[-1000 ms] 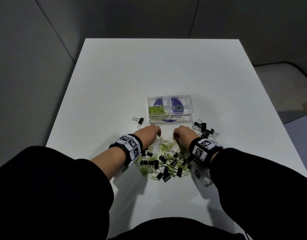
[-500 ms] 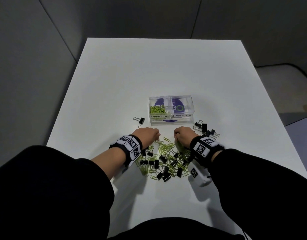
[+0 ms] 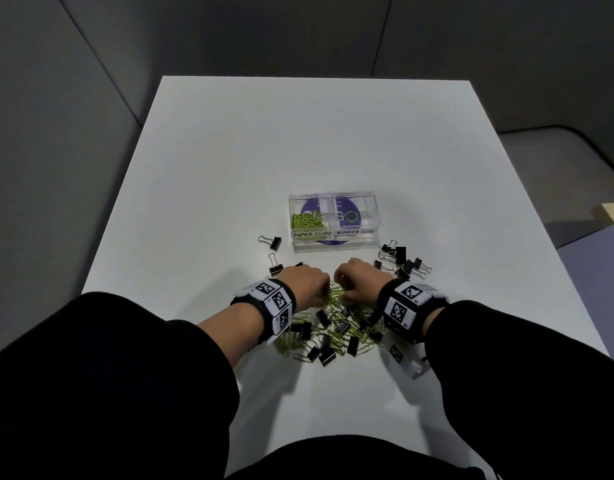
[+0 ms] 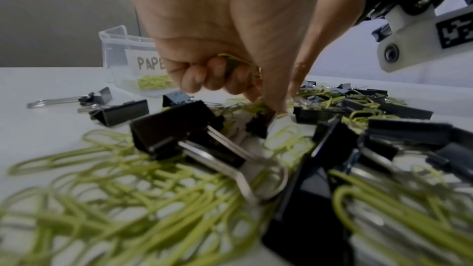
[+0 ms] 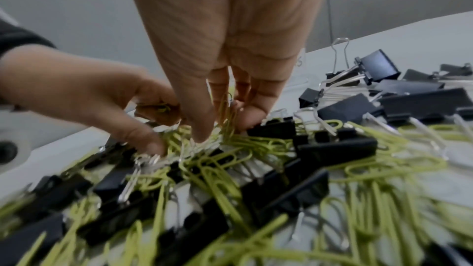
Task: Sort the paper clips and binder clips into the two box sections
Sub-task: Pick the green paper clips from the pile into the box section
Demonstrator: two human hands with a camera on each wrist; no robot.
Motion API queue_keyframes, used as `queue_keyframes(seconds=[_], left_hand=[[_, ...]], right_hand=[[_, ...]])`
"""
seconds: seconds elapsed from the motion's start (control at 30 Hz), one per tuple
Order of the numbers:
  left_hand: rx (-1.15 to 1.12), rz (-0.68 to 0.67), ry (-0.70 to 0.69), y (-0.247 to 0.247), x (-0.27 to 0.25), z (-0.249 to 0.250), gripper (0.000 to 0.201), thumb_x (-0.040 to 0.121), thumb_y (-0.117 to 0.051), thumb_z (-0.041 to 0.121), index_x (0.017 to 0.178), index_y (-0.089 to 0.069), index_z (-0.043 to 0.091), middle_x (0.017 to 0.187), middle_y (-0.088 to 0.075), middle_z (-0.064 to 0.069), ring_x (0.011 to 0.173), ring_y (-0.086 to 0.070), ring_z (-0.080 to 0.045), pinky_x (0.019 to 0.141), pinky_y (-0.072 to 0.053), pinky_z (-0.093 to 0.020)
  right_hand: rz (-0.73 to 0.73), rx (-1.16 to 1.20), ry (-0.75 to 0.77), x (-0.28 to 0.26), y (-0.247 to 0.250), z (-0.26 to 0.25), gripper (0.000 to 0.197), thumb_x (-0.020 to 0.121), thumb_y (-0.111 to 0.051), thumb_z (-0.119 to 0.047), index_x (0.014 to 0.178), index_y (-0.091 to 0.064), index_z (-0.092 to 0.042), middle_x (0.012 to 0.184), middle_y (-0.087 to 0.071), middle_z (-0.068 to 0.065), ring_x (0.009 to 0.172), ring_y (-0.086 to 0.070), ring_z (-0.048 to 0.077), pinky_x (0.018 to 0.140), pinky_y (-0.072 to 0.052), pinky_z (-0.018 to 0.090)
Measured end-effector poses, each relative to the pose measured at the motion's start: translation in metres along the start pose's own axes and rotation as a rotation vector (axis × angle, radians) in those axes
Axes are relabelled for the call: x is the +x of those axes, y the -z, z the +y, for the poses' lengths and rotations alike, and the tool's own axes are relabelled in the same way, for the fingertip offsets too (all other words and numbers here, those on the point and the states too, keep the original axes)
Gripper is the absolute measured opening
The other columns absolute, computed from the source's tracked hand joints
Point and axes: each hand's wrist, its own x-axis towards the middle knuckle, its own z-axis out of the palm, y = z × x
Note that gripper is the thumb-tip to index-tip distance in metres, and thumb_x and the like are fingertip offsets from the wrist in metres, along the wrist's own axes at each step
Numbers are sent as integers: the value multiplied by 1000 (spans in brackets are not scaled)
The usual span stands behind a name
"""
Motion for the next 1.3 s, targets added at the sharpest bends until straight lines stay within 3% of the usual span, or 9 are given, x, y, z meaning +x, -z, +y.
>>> queue_keyframes(seconds=[0.1,0.27,0.37,0.53,0.77,0.93,1.03,1.17,1.3], left_hand=[[51,-9,9,1,2,1,32,94,-48,29,120,-54,13,118,-58,-9,111,-54,-27,86,-46,-38],[49,-42,16,-1,-1,-4,35,97,-41,28,123,-46,5,124,-50,-13,114,-50,-28,88,-44,-40],[42,-49,29,0,-5,-6,36,98,-40,28,124,-45,4,125,-47,-13,114,-50,-28,88,-44,-40],[-8,-20,42,0,-9,-10,35,98,-41,29,122,-45,5,124,-46,-13,108,-53,-29,85,-45,-39],[-123,-6,93,7,-11,-13,25,96,-46,27,114,-51,10,116,-59,-9,105,-56,-24,83,-44,-34],[-152,32,63,8,-20,-19,32,98,-42,25,127,-50,13,127,-55,-6,117,-53,-22,96,-45,-34],[-162,41,65,9,-25,-24,31,100,-37,19,126,-53,11,127,-53,-8,115,-54,-23,97,-45,-34],[-282,72,160,11,-33,-28,29,101,-30,17,117,-50,4,115,-57,-12,101,-56,-26,86,-43,-33],[-261,138,177,11,-41,-33,26,100,-26,29,88,-41,11,81,-47,-5,74,-44,-21,67,-34,-30]], right_hand=[[40,-105,57,1,-9,-4,33,85,-61,-12,116,-54,-7,121,-47,14,106,-54,31,88,-43,33],[101,-219,134,3,-16,-8,20,89,-50,-6,105,-59,0,111,-51,20,96,-56,34,73,-40,35],[61,-235,111,5,-12,-8,22,90,-47,-8,109,-58,-1,113,-54,18,100,-57,34,82,-44,38],[33,-166,63,6,-7,-8,22,89,-48,-5,110,-53,-1,114,-57,17,105,-55,33,87,-44,37],[18,-116,6,9,-9,-7,23,88,-50,-5,110,-55,-3,116,-57,17,107,-55,32,90,-45,37],[65,-32,-21,6,-4,-7,19,88,-49,-4,103,-61,-3,115,-56,15,105,-55,29,88,-43,30],[104,64,-26,4,4,-8,18,88,-48,-3,102,-60,-3,109,-63,14,103,-57,28,82,-41,29],[143,194,-47,-1,10,-8,10,87,-45,-2,84,-50,-11,87,-57,9,83,-52,22,70,-37,25],[176,333,-114,-2,10,-9,21,89,-40,-8,69,-45,-14,85,-57,11,73,-48,21,55,-34,23]])
